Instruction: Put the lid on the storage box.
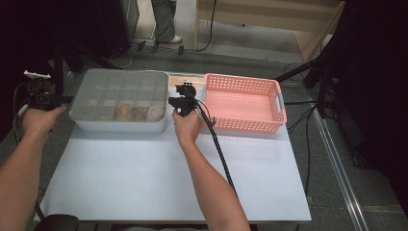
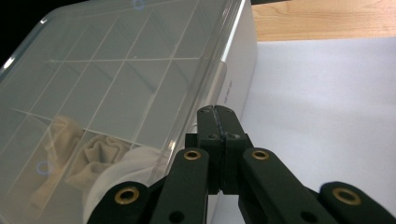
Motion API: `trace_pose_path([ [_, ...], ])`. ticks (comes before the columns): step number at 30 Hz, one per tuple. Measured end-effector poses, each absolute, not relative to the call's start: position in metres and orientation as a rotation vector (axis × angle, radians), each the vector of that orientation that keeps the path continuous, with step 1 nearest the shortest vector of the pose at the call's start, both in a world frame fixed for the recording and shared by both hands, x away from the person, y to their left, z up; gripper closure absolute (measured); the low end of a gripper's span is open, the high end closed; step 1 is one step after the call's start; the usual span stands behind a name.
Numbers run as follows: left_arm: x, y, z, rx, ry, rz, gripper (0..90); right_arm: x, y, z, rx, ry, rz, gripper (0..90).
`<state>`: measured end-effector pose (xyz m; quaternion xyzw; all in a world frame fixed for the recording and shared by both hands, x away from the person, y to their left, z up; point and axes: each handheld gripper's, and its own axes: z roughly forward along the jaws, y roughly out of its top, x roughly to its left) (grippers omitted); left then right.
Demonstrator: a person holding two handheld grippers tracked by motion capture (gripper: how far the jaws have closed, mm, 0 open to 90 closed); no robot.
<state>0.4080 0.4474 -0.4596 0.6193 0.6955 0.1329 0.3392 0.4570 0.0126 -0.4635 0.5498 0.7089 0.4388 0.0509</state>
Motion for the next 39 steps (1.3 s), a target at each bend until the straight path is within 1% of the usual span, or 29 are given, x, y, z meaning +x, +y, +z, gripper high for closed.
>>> trace_pose_path([
  [4,0.407,0.445,-0.459,1.636,1.808,0.370,89.5,0.457,0.012,-0.463,1.664,2.153,1.337,90.0],
  [7,0.407,0.445,-0.458,1.625,1.812,0.356,89.3,0.457,0.013,-0.462,1.668,2.151,1.343,90.0],
  [11,0.407,0.444,-0.457,1.638,1.805,0.375,89.7,0.456,0.013,-0.462,1.655,2.154,1.346,90.0],
  [17,0.405,0.446,-0.459,1.634,1.801,0.376,85.4,0.455,0.014,-0.461,1.655,2.165,1.333,90.0],
  [22,0.402,0.454,-0.454,1.579,1.790,0.384,85.7,0.454,0.015,-0.462,1.655,2.161,1.336,90.0],
  [26,0.403,0.452,-0.455,1.590,1.783,0.370,86.5,0.455,0.014,-0.462,1.654,2.165,1.333,90.0],
  [36,0.404,0.448,-0.453,1.573,1.793,0.386,89.2,0.455,0.014,-0.462,1.652,2.168,1.333,90.0],
  [39,0.404,0.449,-0.452,1.572,1.786,0.383,88.5,0.455,0.014,-0.462,1.655,2.165,1.334,90.0],
])
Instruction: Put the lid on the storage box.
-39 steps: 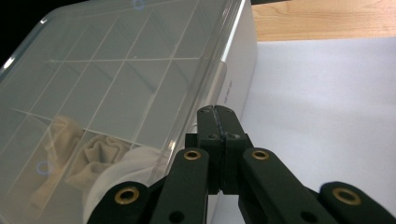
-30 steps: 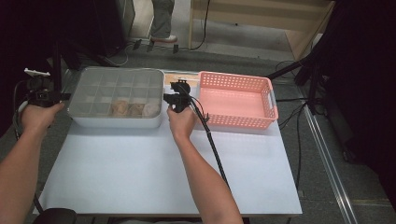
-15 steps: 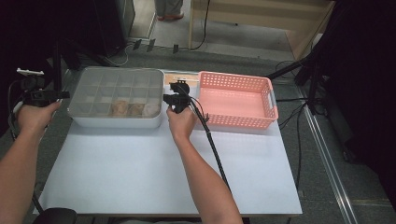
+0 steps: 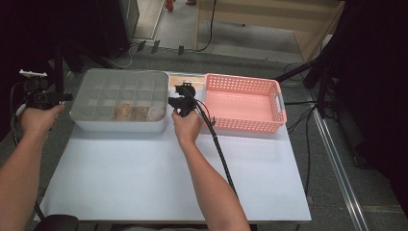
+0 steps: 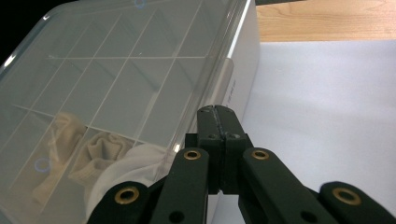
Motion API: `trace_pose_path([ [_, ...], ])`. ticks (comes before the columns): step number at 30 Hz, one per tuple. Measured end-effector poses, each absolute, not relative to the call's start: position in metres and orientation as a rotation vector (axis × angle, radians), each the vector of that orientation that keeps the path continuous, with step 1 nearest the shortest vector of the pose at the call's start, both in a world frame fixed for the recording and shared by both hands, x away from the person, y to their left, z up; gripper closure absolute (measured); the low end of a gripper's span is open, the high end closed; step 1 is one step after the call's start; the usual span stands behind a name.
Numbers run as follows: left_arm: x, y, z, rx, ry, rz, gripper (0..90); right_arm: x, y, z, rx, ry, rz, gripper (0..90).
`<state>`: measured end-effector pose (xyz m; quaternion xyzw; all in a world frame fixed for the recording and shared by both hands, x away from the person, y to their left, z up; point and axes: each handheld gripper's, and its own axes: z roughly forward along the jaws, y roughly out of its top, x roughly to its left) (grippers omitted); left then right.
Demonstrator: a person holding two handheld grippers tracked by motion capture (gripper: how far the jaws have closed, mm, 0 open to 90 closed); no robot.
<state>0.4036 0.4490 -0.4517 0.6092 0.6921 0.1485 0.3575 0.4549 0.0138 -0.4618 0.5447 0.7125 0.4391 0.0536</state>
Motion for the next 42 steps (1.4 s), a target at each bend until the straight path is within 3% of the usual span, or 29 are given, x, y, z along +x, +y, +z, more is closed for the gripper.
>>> trace_pose_path([
  [11,0.403,0.450,-0.454,1.580,1.788,0.369,89.1,0.455,0.013,-0.463,1.654,2.166,1.328,90.0],
  [25,0.395,0.458,-0.445,1.543,1.774,0.379,82.0,0.453,0.005,-0.459,1.627,2.174,1.325,90.0],
  [42,0.389,0.436,-0.430,1.608,1.679,0.318,69.1,0.445,-0.013,-0.452,1.531,2.256,1.382,74.2],
])
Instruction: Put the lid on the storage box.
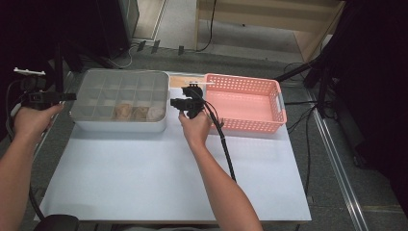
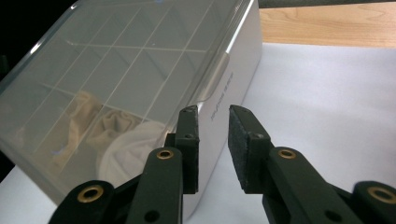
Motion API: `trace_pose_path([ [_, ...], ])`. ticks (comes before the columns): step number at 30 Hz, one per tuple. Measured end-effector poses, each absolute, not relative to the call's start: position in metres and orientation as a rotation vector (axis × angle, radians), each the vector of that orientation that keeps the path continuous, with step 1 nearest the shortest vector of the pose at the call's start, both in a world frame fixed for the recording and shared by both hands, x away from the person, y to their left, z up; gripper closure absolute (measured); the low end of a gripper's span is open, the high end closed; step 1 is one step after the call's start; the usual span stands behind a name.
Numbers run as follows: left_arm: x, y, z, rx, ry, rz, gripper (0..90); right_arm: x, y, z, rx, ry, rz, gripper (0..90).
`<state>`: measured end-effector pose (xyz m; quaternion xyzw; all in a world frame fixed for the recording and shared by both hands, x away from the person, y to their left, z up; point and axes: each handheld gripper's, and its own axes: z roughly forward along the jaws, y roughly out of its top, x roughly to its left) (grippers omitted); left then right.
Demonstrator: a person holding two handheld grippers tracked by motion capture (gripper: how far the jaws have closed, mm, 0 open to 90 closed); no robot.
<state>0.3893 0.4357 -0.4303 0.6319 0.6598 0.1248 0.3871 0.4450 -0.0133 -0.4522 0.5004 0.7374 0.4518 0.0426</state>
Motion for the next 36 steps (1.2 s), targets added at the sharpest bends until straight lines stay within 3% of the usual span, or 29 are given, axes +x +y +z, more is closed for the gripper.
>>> trace_pose_path([
  [16,0.388,0.391,-0.417,1.703,1.570,0.269,60.2,0.427,-0.040,-0.445,1.431,2.303,1.441,66.2],
  [23,0.383,0.366,-0.411,1.733,1.504,0.251,50.9,0.417,-0.051,-0.441,1.336,2.337,1.474,59.8],
  [36,0.368,0.328,-0.412,1.780,1.384,0.219,49.2,0.396,-0.078,-0.438,1.243,2.367,1.494,56.6],
])
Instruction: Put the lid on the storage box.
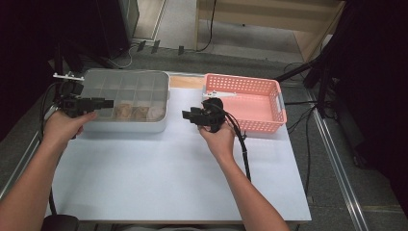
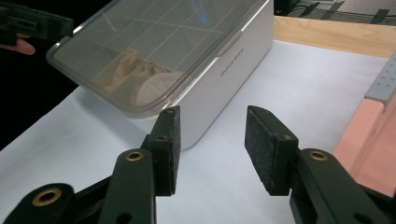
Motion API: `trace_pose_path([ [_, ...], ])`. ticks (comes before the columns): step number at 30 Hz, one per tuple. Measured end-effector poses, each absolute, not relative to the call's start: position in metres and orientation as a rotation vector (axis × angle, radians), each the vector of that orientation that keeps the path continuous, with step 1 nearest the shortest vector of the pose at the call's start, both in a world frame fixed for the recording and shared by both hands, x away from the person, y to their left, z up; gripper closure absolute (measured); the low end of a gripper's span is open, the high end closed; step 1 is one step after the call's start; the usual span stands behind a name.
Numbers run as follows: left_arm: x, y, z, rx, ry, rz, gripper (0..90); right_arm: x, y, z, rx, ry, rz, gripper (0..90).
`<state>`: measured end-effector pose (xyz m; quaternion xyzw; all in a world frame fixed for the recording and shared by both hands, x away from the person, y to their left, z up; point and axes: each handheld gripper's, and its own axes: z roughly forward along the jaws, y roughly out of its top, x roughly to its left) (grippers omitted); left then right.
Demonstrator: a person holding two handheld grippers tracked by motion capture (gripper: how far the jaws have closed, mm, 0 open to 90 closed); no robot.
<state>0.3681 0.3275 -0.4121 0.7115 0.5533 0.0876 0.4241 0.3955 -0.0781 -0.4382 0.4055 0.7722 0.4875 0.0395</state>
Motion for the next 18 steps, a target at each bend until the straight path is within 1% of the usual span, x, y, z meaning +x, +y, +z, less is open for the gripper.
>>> trace_pose_path([
  [9,0.350,0.310,-0.416,1.795,1.331,0.244,49.2,0.379,-0.097,-0.439,1.189,2.385,1.512,55.8],
  [18,0.331,0.293,-0.422,1.824,1.280,0.221,48.6,0.365,-0.119,-0.442,1.167,2.394,1.503,55.1],
])
